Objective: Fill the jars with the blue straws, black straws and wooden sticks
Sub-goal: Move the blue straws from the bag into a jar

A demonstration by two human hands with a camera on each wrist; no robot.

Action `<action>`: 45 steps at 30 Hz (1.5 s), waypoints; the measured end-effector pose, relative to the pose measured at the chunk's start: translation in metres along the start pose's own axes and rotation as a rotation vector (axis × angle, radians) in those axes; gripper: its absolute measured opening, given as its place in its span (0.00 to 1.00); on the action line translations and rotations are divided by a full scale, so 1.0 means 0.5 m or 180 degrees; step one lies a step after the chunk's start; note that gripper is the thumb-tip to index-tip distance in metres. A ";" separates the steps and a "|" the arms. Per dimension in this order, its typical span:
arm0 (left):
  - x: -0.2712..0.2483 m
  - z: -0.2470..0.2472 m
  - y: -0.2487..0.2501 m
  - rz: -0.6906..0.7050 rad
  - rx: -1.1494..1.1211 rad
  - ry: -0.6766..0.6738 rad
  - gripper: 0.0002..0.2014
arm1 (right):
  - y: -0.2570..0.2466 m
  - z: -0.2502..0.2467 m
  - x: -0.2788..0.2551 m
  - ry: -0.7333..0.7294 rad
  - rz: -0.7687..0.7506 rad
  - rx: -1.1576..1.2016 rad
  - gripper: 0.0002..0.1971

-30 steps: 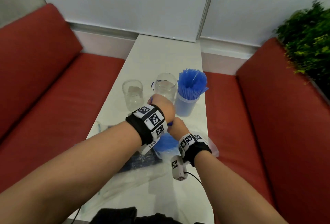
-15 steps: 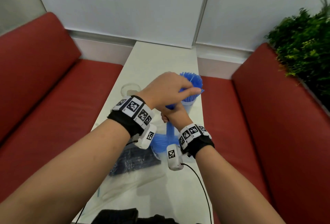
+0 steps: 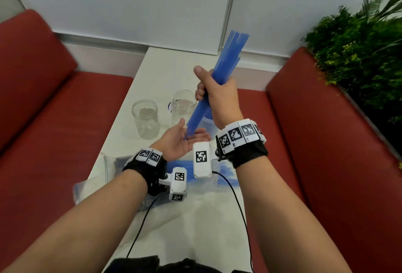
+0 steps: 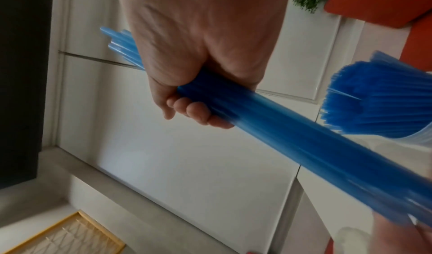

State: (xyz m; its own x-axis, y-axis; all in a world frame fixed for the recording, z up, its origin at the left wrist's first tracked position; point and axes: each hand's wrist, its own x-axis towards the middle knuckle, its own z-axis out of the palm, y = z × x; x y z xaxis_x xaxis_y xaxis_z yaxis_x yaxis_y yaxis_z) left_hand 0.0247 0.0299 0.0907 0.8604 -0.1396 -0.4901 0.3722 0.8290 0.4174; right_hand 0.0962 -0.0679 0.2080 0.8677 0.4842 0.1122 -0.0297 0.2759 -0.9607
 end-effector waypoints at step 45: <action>0.022 -0.100 0.024 -0.0605 -0.0201 0.0355 0.15 | -0.021 -0.069 0.035 -0.1548 0.1058 -0.1786 0.09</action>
State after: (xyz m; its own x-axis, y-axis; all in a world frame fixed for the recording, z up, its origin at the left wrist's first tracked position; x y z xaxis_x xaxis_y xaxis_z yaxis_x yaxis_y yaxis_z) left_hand 0.0214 0.0654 0.0522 0.7319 -0.2386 -0.6383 0.4984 0.8262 0.2626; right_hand 0.1286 -0.0909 0.2111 0.5410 0.8097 -0.2276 0.1173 -0.3406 -0.9328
